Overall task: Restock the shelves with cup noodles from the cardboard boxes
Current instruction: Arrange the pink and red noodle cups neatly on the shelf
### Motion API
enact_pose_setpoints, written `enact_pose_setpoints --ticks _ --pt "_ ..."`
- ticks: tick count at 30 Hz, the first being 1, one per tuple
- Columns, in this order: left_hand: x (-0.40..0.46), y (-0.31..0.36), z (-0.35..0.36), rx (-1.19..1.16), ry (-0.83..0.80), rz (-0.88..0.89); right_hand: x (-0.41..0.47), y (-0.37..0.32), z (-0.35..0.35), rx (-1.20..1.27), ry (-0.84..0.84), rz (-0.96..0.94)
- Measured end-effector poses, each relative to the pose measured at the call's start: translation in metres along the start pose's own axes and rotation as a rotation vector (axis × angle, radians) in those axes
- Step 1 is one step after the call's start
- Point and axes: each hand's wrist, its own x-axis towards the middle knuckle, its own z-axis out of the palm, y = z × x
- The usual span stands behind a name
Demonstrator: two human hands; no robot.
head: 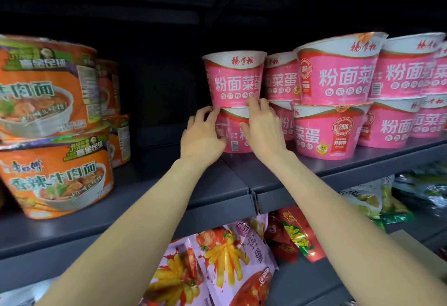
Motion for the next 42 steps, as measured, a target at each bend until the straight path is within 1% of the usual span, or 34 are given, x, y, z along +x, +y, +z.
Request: enact_pose_setpoints --ticks 3,6,10,12,15,18,19,21,22,25,29,31,33,37,40,42 --pt "0.002 -0.003 0.001 0.008 -0.083 -0.026 0.004 0.0 0.005 0.178 -0.027 -0.066" --pt "0.003 -0.004 0.0 -0.02 -0.102 -0.067 0.009 0.002 0.005 0.31 -0.002 -0.038" --pt "0.003 -0.004 0.001 -0.02 -0.093 -0.073 0.005 -0.003 0.009 0.299 -0.081 -0.004" --pt "0.003 -0.004 0.001 -0.025 -0.086 -0.071 0.006 -0.003 0.012 0.279 -0.092 -0.001" --pt "0.002 -0.003 0.0 -0.017 -0.072 -0.057 0.013 0.003 0.006 0.332 -0.05 0.026" --pt "0.003 -0.002 0.0 -0.018 -0.043 -0.034 0.029 0.009 -0.006 0.337 0.089 0.138" --pt "0.003 -0.002 0.0 -0.019 -0.036 -0.023 0.037 0.009 -0.008 0.351 0.099 0.197" --pt "0.003 -0.002 0.001 -0.01 -0.034 -0.01 0.051 0.003 -0.006 0.447 0.05 0.292" --pt "0.003 -0.002 0.001 -0.002 -0.038 -0.009 0.057 -0.001 -0.002 0.48 0.016 0.303" --pt "0.004 -0.003 0.002 0.018 -0.046 -0.014 0.065 -0.014 0.017 0.392 -0.032 0.322" --pt "0.004 -0.002 0.002 0.033 -0.04 -0.001 0.072 -0.017 0.03 0.303 0.022 0.394" --pt "0.004 -0.002 0.002 0.037 -0.038 0.001 0.073 -0.014 0.034 0.324 0.073 0.382" --pt "0.003 -0.002 0.003 0.036 -0.035 0.002 0.073 -0.009 0.034 0.402 0.09 0.363" --pt "0.004 -0.002 0.003 0.024 -0.04 -0.011 0.072 0.001 0.027 0.577 -0.006 0.352" --pt "0.003 -0.002 0.003 0.022 -0.077 -0.018 0.071 -0.002 0.024 0.571 -0.057 0.345" --pt "0.002 -0.002 0.002 0.024 -0.094 -0.026 0.069 -0.002 0.024 0.511 -0.095 0.341"
